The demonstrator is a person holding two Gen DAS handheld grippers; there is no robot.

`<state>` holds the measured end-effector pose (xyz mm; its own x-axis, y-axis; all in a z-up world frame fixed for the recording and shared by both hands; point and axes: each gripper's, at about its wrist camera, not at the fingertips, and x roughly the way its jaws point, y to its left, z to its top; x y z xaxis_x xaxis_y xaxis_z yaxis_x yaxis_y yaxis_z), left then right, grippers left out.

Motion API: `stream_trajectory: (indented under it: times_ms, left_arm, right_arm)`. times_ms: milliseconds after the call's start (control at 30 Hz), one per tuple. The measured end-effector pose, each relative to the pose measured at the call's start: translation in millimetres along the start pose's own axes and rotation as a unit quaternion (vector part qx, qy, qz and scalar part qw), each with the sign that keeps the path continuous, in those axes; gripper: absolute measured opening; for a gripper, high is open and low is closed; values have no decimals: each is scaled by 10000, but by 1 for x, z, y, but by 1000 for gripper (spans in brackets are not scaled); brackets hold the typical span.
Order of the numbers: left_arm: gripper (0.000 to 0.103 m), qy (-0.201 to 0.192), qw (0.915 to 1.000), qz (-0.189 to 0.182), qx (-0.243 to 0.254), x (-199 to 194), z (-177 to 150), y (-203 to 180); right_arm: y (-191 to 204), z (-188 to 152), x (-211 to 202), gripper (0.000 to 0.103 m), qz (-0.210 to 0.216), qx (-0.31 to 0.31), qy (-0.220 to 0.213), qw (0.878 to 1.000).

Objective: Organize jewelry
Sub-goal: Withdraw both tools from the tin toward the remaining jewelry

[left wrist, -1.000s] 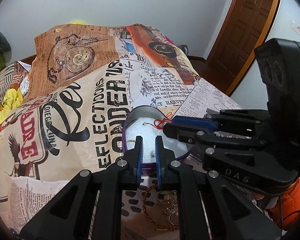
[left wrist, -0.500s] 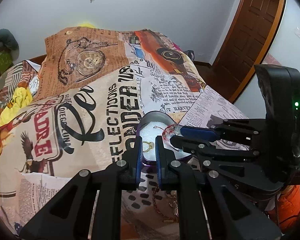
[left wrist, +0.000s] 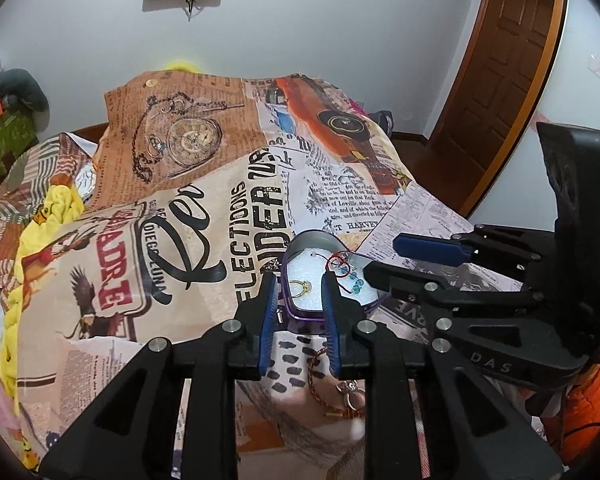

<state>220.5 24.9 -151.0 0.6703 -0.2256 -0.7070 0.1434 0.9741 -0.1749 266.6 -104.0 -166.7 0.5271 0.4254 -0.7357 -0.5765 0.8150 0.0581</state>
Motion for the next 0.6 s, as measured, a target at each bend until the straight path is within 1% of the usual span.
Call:
stream_trajectory:
  times_ms: [67,133,200,267,367,600]
  left_arm:
    - [22,-21,10000,21,16,-5,-1,-1]
    - [26,-43,10000,46,24,-11,-3,-2]
    - [28,-52,10000,57,23,-15,-6,-2]
    - [29,-31,10000,65,22,-16,-10,-2]
    - [29,69,9999,76,-1,-15,-19,0]
    - [29,518,9986,82,-16,5,-41,3]
  right_arm:
    - [1,0,-5,32,-24,18,-39,10000]
    - [2,-1,-11,32,-42,40,-89,9999]
    - [4,-4,-17,33,-58,56,-126,9999]
    - [4,-6,-19,33,-56,77,-121,9999]
    - [6,-12,-21,33,-71,98,-68,9999]
    - [7,-29,-18,33,-66,195,133,9997]
